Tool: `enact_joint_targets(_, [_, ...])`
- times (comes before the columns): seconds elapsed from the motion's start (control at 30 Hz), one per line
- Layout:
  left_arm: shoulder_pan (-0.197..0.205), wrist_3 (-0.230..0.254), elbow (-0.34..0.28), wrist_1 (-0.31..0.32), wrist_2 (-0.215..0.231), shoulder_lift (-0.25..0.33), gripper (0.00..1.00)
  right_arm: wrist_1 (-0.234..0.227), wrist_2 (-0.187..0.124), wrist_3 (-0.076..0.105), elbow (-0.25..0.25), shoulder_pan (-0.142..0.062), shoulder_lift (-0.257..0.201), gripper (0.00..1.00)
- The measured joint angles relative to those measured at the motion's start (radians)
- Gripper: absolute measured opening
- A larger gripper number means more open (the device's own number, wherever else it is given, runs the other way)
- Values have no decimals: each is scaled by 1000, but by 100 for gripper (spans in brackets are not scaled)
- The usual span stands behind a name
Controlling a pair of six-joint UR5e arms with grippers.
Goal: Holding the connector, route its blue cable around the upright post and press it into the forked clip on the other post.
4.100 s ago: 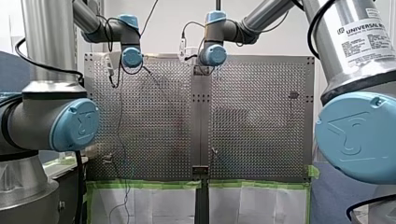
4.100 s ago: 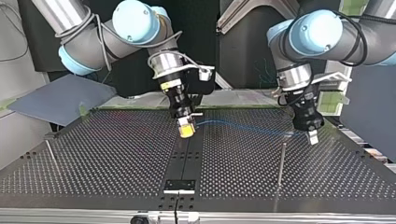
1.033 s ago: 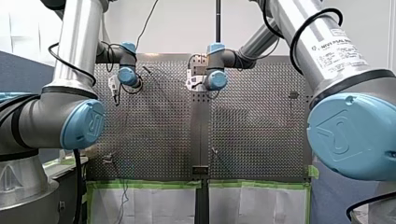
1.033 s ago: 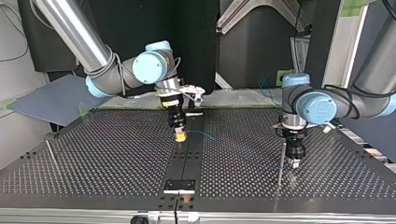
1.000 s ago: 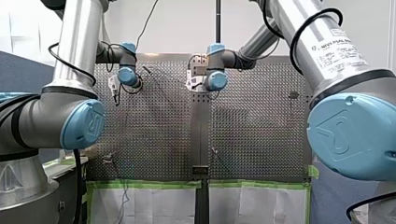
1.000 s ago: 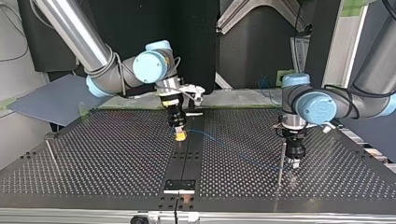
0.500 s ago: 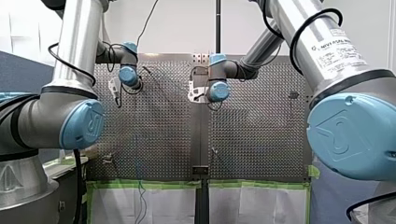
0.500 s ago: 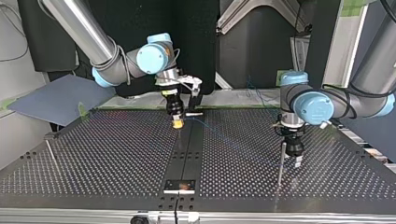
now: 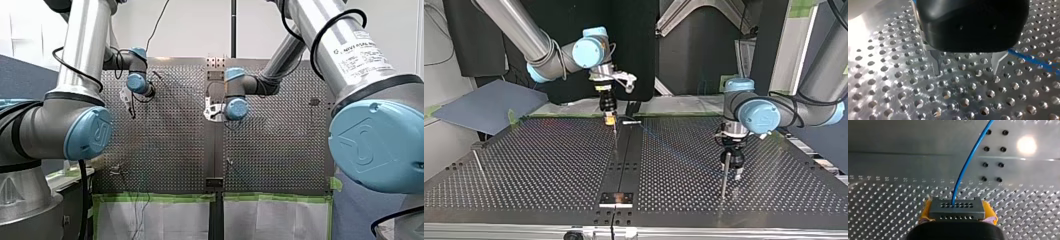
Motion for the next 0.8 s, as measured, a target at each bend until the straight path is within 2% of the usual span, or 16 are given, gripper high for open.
enact_joint_targets(0.13, [2,-21,0,0,-12,0,100,-41,16,15,41,-9,0,0])
enact_joint_targets(0.3, [3,-20,0,-1,-16,-1,100,-87,43,31,86,-25,0,0])
enact_joint_targets(0.63, [1,-16,0,-3,-18,-1,100,-186,128,50,186,-66,1,0])
enact_joint_targets(0.8, [0,-16,0,-3,-22,-1,100,-232,171,57,232,-75,3,0])
